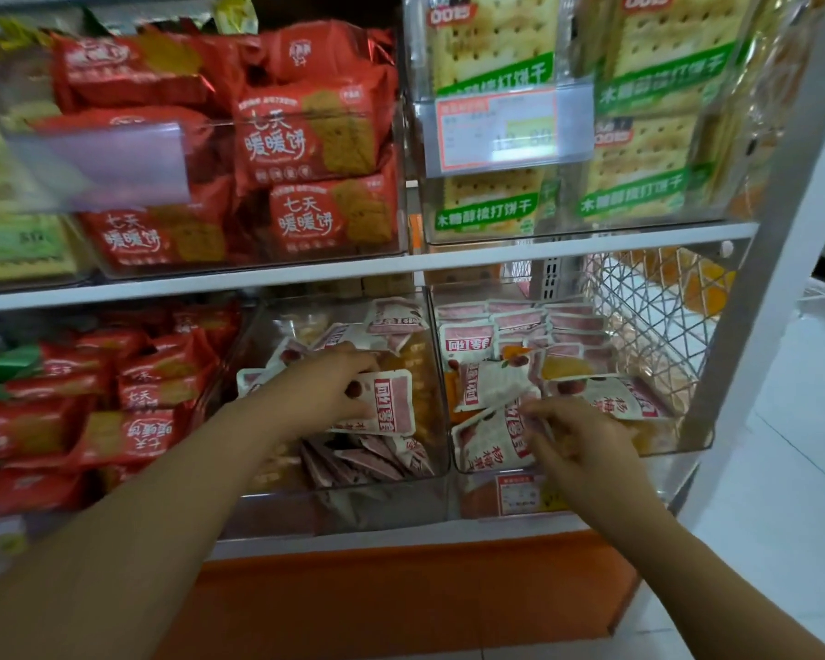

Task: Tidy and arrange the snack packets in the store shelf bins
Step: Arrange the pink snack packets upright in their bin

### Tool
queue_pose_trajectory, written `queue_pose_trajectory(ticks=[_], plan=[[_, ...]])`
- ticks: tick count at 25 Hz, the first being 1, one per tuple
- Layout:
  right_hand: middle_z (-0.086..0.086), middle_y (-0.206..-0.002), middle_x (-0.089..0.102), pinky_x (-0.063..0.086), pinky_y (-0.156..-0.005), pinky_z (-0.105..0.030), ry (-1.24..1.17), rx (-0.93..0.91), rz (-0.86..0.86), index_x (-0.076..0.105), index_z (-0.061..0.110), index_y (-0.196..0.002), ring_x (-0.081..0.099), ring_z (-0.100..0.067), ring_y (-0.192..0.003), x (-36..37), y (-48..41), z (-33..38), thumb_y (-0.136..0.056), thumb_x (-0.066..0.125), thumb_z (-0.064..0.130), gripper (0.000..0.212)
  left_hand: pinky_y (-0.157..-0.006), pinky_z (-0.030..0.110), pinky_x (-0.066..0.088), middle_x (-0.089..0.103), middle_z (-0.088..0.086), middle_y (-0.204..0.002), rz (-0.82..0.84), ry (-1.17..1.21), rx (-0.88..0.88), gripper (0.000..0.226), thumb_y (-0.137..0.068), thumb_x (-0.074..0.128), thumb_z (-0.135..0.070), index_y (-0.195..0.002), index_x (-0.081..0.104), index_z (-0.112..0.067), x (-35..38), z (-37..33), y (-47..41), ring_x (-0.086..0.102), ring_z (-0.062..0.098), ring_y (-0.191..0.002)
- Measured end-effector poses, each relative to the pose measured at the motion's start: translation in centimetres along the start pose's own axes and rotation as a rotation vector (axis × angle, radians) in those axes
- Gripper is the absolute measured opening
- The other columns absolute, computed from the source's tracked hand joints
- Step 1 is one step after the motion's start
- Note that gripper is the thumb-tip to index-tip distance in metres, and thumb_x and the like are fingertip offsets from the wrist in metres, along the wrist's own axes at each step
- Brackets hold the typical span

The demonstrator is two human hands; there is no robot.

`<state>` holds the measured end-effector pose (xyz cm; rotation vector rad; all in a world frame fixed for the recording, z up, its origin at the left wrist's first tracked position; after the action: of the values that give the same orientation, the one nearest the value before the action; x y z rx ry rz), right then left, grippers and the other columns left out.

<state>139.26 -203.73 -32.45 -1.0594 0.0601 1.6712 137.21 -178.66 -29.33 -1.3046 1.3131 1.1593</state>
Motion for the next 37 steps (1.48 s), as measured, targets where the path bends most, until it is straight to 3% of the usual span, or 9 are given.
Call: queue_pose_trajectory(ticks=[5, 9, 13, 19, 26, 29, 33, 35, 37], plan=[[0.009, -0.106, 0.061, 0.04, -0.085, -0.021, 0.049, -0.14, 0.063, 0.064, 0.022, -0.111, 0.055, -0.008, -0.097, 1.1, -5.5, 4.9, -0.086, 0.063, 0.024, 0.025, -0.072, 0.03, 0.05, 0.064, -0.01, -0.1, -0.341, 0.253, -0.094, 0.033, -0.084, 0.067, -0.031, -0.113, 0.055, -0.028, -2.3, 1.6, 4.5, 0.059, 0.007, -0.085], [0.001, -0.122, 0.055, 0.041, -0.085, -0.022, 0.149, -0.225, 0.235, 0.053, 0.024, -0.127, 0.053, -0.016, -0.109, 6.9, -11.1, 9.3, -0.084, 0.065, 0.029, 0.045, -0.056, 0.008, 0.045, 0.059, -0.022, -0.086, -0.635, 0.616, -0.235, 0.024, -0.083, 0.067, -0.024, -0.093, 0.05, -0.038, -4.1, 4.1, 9.6, 0.056, -0.016, -0.077], [-0.009, -0.136, 0.048, 0.043, -0.093, -0.035, 0.466, -0.223, 0.413, 0.039, 0.024, -0.139, 0.048, -0.03, -0.12, 12.1, -14.8, 9.4, -0.079, 0.068, 0.039, 0.068, -0.056, 0.003, 0.045, 0.064, -0.016, -0.093, -0.761, 0.911, -0.322, 0.02, -0.085, 0.065, -0.023, -0.103, 0.057, -0.027, -2.9, 7.0, 11.4, 0.057, -0.018, -0.08], [-0.008, -0.129, 0.058, 0.048, -0.091, -0.037, 0.552, -0.254, 0.381, 0.057, 0.025, -0.125, 0.055, -0.03, -0.113, 13.5, -16.2, 9.9, -0.087, 0.055, 0.016, 0.039, -0.059, 0.014, 0.052, 0.071, -0.012, -0.09, -0.755, 1.204, -0.318, 0.017, -0.085, 0.065, -0.018, -0.099, 0.06, -0.027, -1.1, 8.5, 10.8, 0.067, -0.001, -0.08], [-0.011, -0.109, 0.069, 0.056, -0.077, -0.041, 0.291, -0.519, -0.108, 0.068, 0.014, -0.111, 0.066, -0.031, -0.097, 4.8, -11.2, 10.6, -0.083, 0.055, 0.001, 0.033, -0.063, 0.017, 0.054, 0.072, -0.015, -0.094, -0.73, 1.325, -0.205, 0.02, -0.084, 0.065, -0.018, -0.102, 0.061, -0.025, -1.4, 5.3, 10.6, 0.068, 0.002, -0.086], [-0.011, -0.122, 0.063, 0.054, -0.08, -0.042, 0.363, -0.383, -0.275, 0.067, 0.01, -0.113, 0.062, -0.032, -0.106, -0.2, -8.7, 5.8, -0.087, 0.056, 0.0, 0.03, -0.067, 0.016, 0.054, 0.071, -0.016, -0.095, -0.633, 1.263, -0.15, 0.022, -0.084, 0.066, -0.02, -0.101, 0.059, -0.031, -1.5, 1.3, 8.9, 0.067, -0.001, -0.089], [-0.016, -0.124, 0.06, 0.051, -0.081, -0.039, 0.572, 0.036, 0.031, 0.055, 0.019, -0.129, 0.057, -0.036, -0.105, -2.2, -8.5, -2.5, -0.088, 0.056, 0.006, 0.043, -0.064, 0.011, 0.052, 0.067, -0.021, -0.092, -0.571, 1.141, -0.093, 0.02, -0.085, 0.066, -0.026, -0.098, 0.055, -0.038, -2.9, -3.9, 5.4, 0.064, -0.007, -0.084], [-0.012, -0.124, 0.06, 0.045, -0.079, -0.031, 0.441, 0.085, 0.17, 0.057, 0.02, -0.127, 0.058, -0.031, -0.105, -2.1, -7.7, -3.5, -0.093, 0.05, 0.016, 0.035, -0.063, 0.007, 0.05, 0.064, -0.024, -0.091, -0.515, 1.061, -0.073, 0.02, -0.086, 0.066, -0.027, -0.097, 0.054, -0.038, -3.4, -6.3, 3.4, 0.062, -0.009, -0.083], [-0.009, -0.123, 0.061, 0.045, -0.082, -0.032, 0.286, 0.091, 0.129, 0.061, 0.016, -0.122, 0.059, -0.029, -0.106, -3.1, -6.4, -3.3, -0.092, 0.051, 0.013, 0.031, -0.064, 0.005, 0.047, 0.062, -0.025, -0.094, -0.499, 0.964, -0.05, 0.02, -0.086, 0.065, -0.027, -0.102, 0.054, -0.033, -3.6, -8.2, 1.4, 0.059, -0.011, -0.084]])
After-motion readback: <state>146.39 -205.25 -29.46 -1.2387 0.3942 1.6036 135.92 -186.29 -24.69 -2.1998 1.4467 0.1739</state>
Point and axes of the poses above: each hand's wrist, its own y-axis away from the middle knuckle, its own x-axis out of the palm, z = x × y, the point moved 7 cm from there along -y, towards the middle knuckle
